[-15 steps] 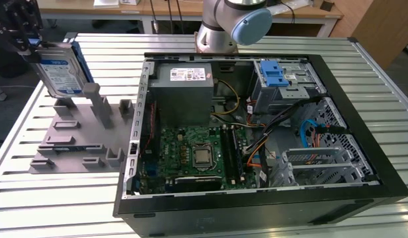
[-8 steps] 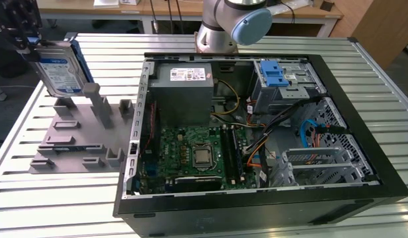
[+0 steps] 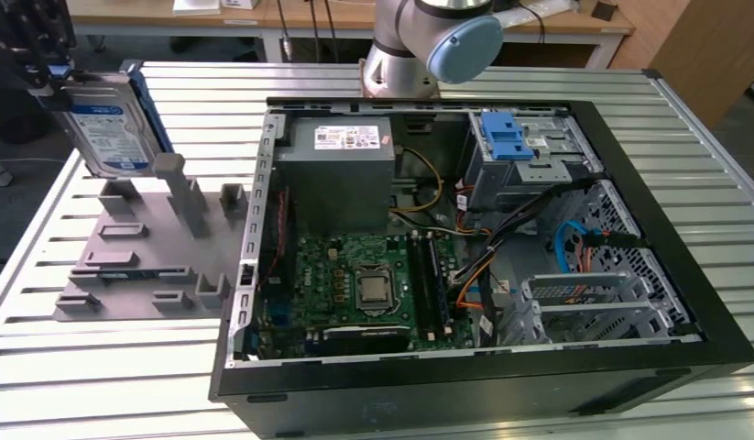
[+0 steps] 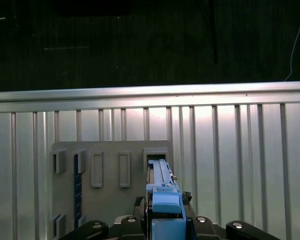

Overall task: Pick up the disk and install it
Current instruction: 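Pick up the disk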

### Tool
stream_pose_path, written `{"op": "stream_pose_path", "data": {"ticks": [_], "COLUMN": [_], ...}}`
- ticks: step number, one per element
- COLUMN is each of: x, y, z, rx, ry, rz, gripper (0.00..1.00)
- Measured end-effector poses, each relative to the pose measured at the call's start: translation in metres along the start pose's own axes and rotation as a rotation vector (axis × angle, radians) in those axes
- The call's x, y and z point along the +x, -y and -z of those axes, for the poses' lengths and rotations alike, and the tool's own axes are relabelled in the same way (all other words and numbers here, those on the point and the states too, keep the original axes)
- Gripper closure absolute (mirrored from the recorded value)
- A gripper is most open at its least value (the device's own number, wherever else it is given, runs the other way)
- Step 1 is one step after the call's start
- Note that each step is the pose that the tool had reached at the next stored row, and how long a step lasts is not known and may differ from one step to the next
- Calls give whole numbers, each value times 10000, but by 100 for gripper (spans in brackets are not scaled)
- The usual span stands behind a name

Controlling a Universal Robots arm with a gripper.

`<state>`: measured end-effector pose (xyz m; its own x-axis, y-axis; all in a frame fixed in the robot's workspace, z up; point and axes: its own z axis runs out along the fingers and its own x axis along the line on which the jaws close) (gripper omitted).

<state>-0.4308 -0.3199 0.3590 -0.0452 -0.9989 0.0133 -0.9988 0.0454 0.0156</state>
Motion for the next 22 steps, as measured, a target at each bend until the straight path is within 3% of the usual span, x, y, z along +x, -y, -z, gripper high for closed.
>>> {"op": "stream_pose_path", "data": {"ticks": [13, 22], "x": [-1, 0], "y": [-1, -3], "z": [55, 169], "rx": [0, 1], "ry": [0, 12], "rz": [0, 0], "gripper": [64, 64]}}
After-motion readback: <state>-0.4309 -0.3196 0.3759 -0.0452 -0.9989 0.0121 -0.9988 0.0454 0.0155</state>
